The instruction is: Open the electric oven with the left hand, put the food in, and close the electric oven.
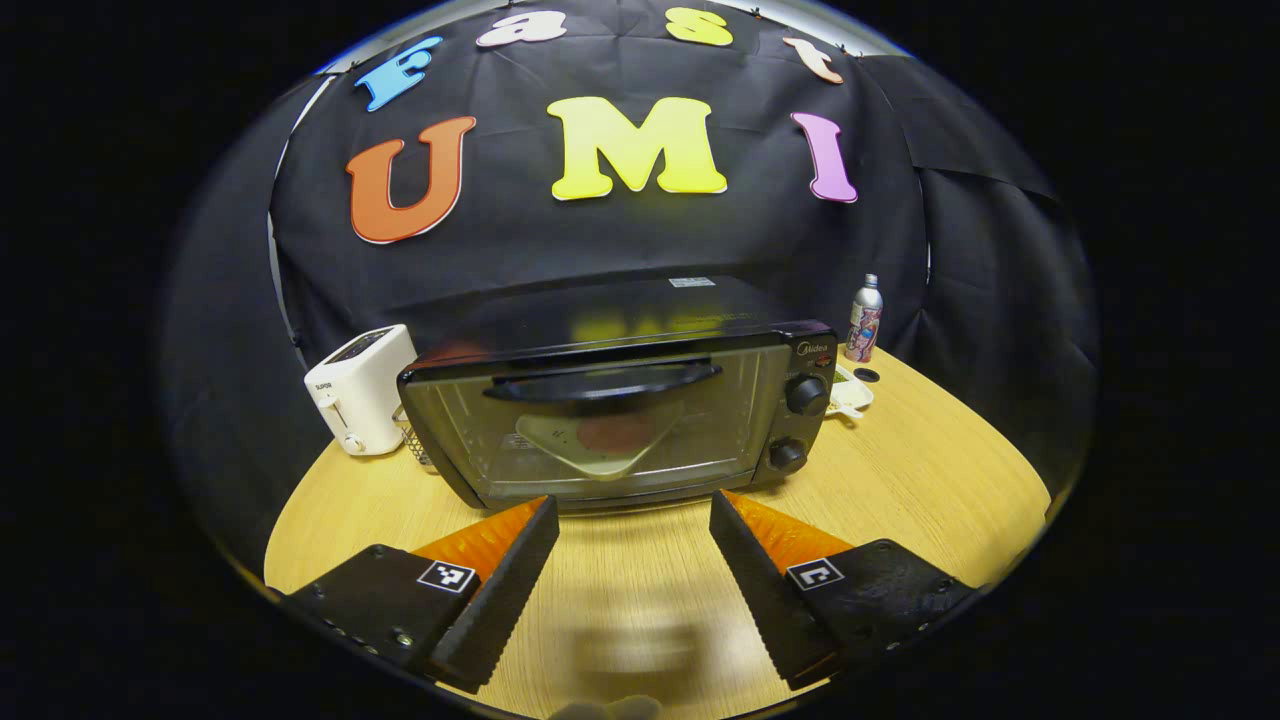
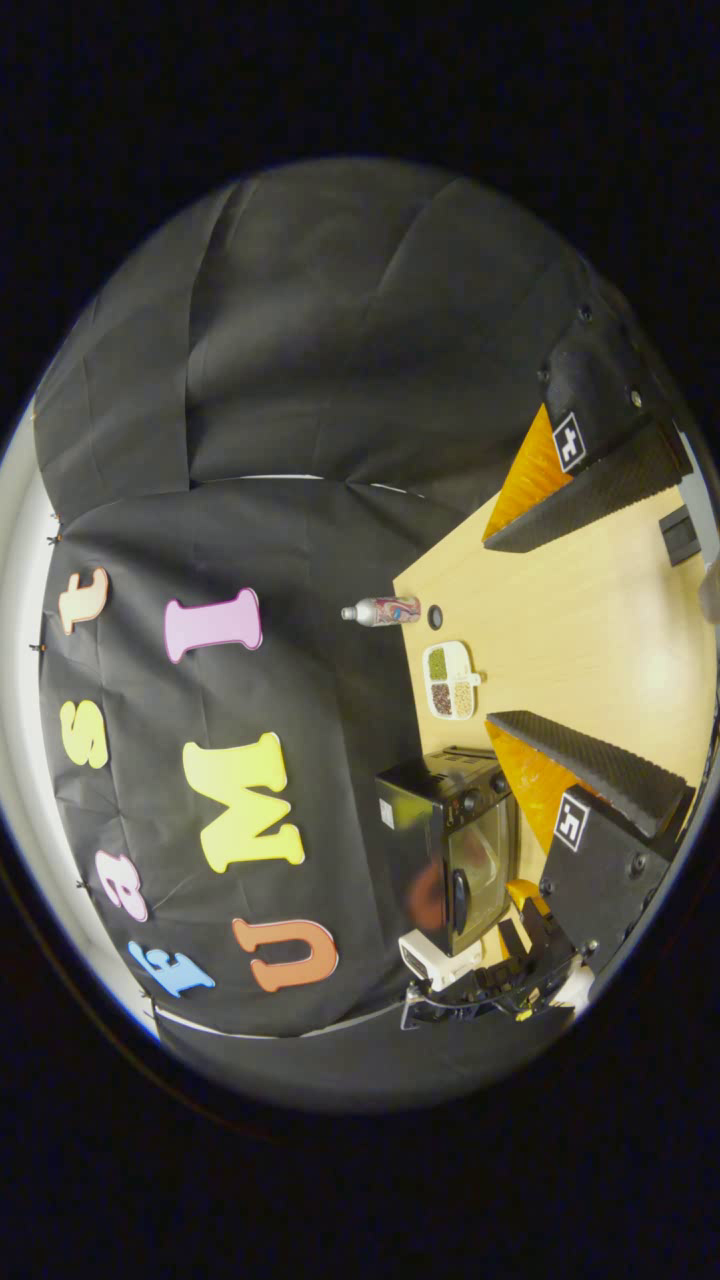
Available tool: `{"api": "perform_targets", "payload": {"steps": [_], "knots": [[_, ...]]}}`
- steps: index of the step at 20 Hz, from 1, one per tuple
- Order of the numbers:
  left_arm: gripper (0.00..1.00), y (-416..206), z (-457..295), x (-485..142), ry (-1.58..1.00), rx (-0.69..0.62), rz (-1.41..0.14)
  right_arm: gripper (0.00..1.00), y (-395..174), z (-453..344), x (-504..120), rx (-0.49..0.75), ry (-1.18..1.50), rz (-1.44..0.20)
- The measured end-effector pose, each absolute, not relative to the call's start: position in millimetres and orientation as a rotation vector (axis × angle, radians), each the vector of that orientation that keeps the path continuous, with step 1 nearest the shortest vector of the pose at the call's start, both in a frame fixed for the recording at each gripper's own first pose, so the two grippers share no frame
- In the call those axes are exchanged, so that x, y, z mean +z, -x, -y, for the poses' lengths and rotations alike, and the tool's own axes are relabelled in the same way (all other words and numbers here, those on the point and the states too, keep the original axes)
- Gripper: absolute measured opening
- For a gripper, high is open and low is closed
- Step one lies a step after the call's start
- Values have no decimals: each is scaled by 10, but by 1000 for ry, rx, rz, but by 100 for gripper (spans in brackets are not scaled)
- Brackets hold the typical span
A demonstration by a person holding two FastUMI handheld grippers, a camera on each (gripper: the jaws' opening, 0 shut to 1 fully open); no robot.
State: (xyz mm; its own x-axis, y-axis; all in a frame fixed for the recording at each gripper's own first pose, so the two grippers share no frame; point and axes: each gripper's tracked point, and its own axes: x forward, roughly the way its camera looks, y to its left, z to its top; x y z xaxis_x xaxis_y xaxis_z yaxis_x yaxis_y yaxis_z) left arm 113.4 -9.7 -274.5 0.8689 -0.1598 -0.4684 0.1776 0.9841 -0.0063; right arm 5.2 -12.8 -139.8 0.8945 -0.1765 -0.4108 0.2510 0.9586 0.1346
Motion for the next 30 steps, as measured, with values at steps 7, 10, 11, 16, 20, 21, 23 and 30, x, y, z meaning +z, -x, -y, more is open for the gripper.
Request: {"api": "perform_targets", "payload": {"steps": [7, 10, 11, 16, 20, 21, 23, 30], "knots": [[97, -859, 121, -2494, 3, -226, -438, 100, 97, -142, -1234, -211, -143, -383], [97, -663, 112, -2186, 10, -239, -395, 96, 196, -300, -1137, -186, -134, -367], [97, -596, 94, -2054, 16, -236, -375, 100, 230, -342, -1083, -170, -134, -354], [97, -148, 26, -1291, 30, -193, -265, 96, 460, -309, -720, -109, -128, -266], [96, 307, -18, -600, 38, -124, -150, 100, 710, -93, -436, -52, -123, -203], [96, 436, 1, -473, 40, -110, -131, 96, 801, -4, -377, -48, -117, -187], [96, 710, 6, -256, 35, -83, -95, 100, 982, 177, -220, -47, -113, -138], [96, 1530, 213, 188, -6, -46, -3, 96, 1542, 526, -11, -19, -95, -26]]}}
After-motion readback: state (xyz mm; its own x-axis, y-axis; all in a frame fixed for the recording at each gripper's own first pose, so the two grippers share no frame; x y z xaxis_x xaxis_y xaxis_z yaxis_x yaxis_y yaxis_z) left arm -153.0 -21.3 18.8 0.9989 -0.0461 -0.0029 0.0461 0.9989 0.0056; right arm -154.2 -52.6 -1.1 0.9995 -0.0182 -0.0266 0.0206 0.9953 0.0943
